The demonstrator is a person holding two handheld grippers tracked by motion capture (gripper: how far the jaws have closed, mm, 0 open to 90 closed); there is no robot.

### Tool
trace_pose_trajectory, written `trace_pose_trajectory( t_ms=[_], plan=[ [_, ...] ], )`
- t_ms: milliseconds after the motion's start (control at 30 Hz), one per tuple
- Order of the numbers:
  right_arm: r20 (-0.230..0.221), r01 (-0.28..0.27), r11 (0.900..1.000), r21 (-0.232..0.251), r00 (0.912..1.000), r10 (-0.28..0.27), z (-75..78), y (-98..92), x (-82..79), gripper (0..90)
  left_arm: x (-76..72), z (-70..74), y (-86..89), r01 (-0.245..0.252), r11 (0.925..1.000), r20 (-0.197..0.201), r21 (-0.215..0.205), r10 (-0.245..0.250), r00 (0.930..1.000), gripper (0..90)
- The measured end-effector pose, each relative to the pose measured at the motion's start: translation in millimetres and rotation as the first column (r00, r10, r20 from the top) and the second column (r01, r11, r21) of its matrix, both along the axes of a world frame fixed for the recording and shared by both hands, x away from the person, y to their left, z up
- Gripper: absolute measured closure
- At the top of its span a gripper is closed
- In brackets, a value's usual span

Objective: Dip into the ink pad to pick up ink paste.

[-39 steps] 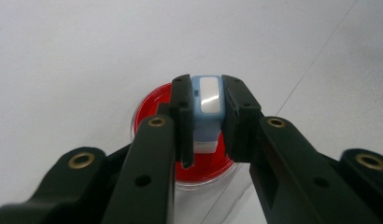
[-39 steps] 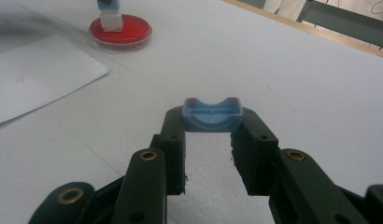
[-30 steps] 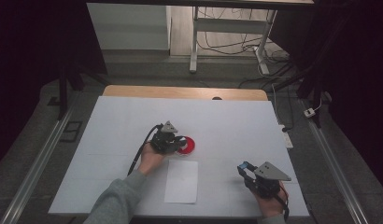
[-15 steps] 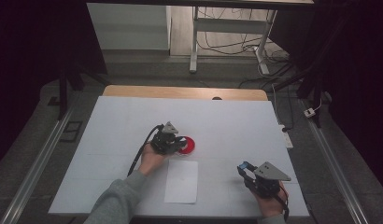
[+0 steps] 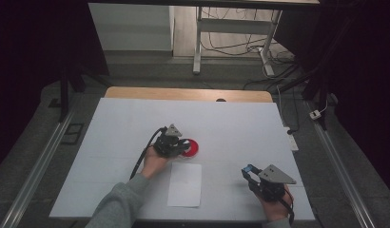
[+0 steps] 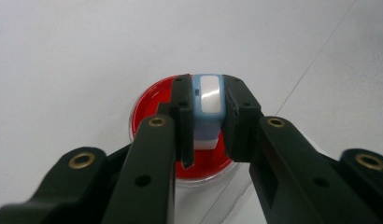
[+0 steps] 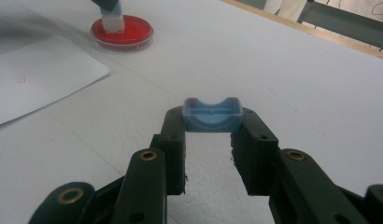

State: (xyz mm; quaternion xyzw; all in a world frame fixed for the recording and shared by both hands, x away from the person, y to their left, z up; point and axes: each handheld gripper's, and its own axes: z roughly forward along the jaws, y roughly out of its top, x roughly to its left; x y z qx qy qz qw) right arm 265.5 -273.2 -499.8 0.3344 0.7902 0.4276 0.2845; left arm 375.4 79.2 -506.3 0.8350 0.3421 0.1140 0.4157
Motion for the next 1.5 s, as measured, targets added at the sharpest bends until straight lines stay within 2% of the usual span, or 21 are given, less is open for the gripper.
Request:
trace_pose_trajectory(
  t_ms=[100,267,467,667,1500],
  plan=[
    [0.002,0.001,1.0,0.004,1.0,-0.001,0.2,-0.2,-0.3,65.9,-1.7,1.8,-1.0,-0.001,0.9998,0.018,0.018,0.0,0.9998,76.0],
    [0.003,0.003,1.0,0.005,1.0,-0.003,0.9,-1.3,-0.5,65.9,-2.6,7.3,2.6,-0.01,0.9999,0.027,-0.009,0.01,0.9996,76.0],
    [0.003,0.004,1.0,0.002,1.0,-0.004,0.8,-1.0,-0.5,65.9,0.1,11.7,13.6,-0.031,0.9987,0.018,-0.041,0.032,0.9993,76.0],
    [0.002,0.005,1.0,0.004,1.0,-0.005,0.6,-1.0,-0.3,65.9,1.2,13.6,18.7,-0.038,0.998,0.016,-0.051,0.039,0.9991,75.9],
    [0.002,0.004,1.0,0.003,1.0,-0.004,0.3,-1.0,-0.2,65.9,5.1,2.9,13.4,-0.025,0.9996,-0.017,-0.01,0.025,0.9995,75.9]
  ],
)
